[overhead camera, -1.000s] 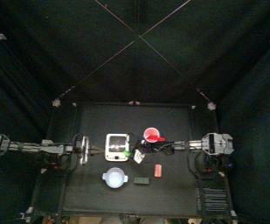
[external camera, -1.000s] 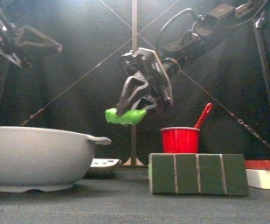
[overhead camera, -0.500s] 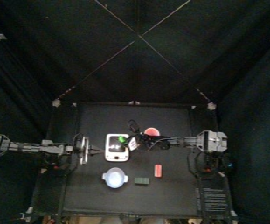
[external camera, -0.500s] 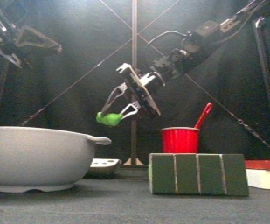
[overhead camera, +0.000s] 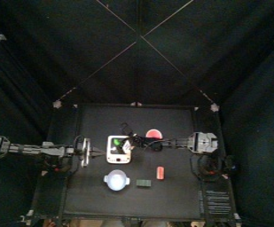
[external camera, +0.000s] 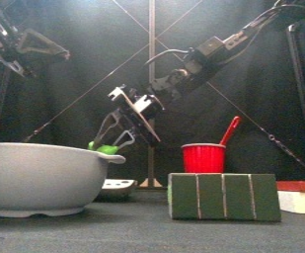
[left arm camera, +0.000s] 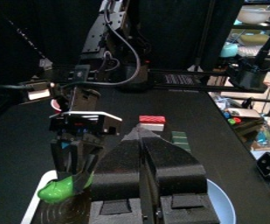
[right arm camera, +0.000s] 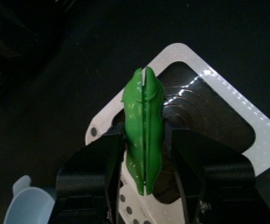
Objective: Place peas on stove
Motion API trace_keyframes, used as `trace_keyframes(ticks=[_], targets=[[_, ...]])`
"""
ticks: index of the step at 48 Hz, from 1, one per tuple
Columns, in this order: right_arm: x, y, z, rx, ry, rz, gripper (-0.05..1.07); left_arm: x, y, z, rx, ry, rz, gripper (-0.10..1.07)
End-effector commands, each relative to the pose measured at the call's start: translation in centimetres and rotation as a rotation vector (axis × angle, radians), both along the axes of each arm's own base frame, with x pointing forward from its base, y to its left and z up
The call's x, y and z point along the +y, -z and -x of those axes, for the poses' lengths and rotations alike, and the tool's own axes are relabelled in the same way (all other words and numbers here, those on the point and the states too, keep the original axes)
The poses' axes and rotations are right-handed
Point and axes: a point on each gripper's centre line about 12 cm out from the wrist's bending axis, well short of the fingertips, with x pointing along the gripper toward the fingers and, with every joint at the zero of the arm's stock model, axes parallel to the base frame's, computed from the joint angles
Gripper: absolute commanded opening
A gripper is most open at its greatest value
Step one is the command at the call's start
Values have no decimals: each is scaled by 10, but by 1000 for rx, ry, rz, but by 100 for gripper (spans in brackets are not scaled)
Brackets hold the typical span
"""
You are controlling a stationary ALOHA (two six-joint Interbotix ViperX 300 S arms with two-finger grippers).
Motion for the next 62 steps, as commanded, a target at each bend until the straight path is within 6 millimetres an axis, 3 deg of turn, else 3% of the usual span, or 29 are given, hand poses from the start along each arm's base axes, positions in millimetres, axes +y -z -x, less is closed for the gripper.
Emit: trace_keyframes(ticks=[1,14,30,39,62], targets=[[-2,-17,-6,-35,-5,15,55,0,-5,-2,-18,-2,1,32],[-2,-6,-8,5,-18,18,58,0,-5,-2,-17,-2,0,32],[-2,-1,-7,19,-21,20,81,1,-4,-1,-15,-4,1,32],[-2,1,-8,34,-24,15,87,1,-4,-2,-14,-4,1,32],[-1,-4,-8,47,-39,26,87,1,-4,-2,-14,-4,1,32]])
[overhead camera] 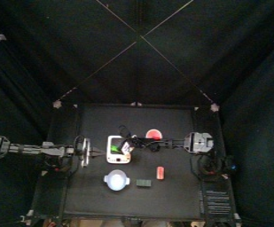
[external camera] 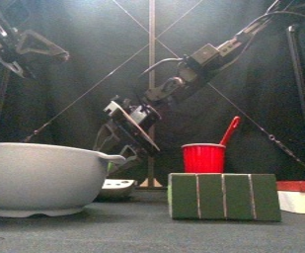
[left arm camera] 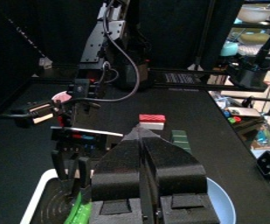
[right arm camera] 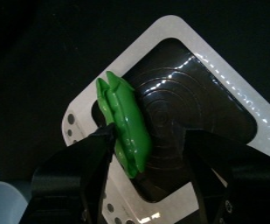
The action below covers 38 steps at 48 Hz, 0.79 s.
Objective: Place peas on stove
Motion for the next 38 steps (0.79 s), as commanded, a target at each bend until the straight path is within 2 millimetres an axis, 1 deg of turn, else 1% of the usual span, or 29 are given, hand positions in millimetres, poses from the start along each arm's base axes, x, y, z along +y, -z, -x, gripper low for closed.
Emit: trace_keyframes(ticks=[1,31,38], targets=[[-2,-27,-5,-53,-4,17,88,0,-5,-2,-17,-2,1,32],[-2,-36,-8,-53,-21,37,87,0,-4,-2,-15,-2,1,32],[-2,-43,-8,-65,-21,40,87,0,-4,-2,-15,-2,1,32]])
